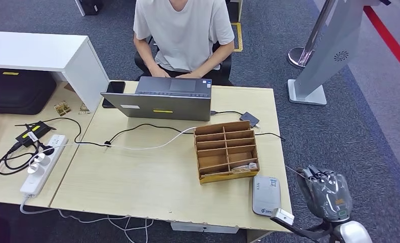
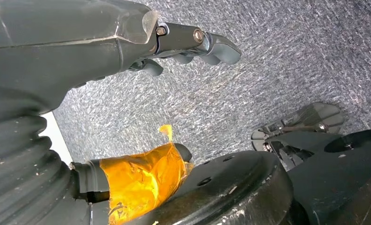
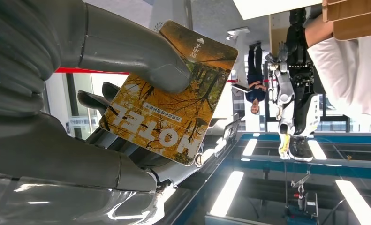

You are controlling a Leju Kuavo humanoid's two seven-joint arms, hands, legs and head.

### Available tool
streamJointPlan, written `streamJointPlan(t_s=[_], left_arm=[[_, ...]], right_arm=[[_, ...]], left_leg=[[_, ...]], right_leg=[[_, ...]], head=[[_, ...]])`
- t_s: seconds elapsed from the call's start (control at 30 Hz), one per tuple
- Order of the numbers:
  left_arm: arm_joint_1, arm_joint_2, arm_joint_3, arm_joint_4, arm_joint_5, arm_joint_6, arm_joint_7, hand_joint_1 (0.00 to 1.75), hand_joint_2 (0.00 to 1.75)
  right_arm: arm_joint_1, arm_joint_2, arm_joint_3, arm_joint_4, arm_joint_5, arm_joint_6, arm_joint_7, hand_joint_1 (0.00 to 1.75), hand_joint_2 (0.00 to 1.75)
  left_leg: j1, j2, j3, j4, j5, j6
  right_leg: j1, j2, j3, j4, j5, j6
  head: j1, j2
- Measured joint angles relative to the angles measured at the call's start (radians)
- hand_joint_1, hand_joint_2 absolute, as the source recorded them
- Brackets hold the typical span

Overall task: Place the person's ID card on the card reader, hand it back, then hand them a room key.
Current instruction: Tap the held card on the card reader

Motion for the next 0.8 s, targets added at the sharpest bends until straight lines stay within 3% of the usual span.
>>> streamJointPlan(t_s=[0.37, 0.8], left_arm=[[-0.002, -0.001, 0.001, 0.000, -0.005, 0.000, 0.000, 0.00, 1.75], [-0.011, -0.002, 0.007, 0.000, -0.025, -0.001, 0.007, 0.00, 1.75]], right_arm=[[0.039, 0.019, 0.003, 0.006, 0.064, -0.001, -0.007, 1.75, 1.75], [0.035, 0.144, 0.107, 0.200, 0.102, -0.003, -0.010, 1.75, 1.75]], left_leg=[[0.000, 0.000, 0.000, 0.000, 0.000, 0.000], [0.001, 0.000, 0.000, 0.000, 0.000, -0.001]], right_leg=[[0.000, 0.000, 0.000, 0.000, 0.000, 0.000], [0.001, 0.000, 0.000, 0.001, 0.000, 0.000]], head=[[0.000, 0.000], [0.000, 0.000]])
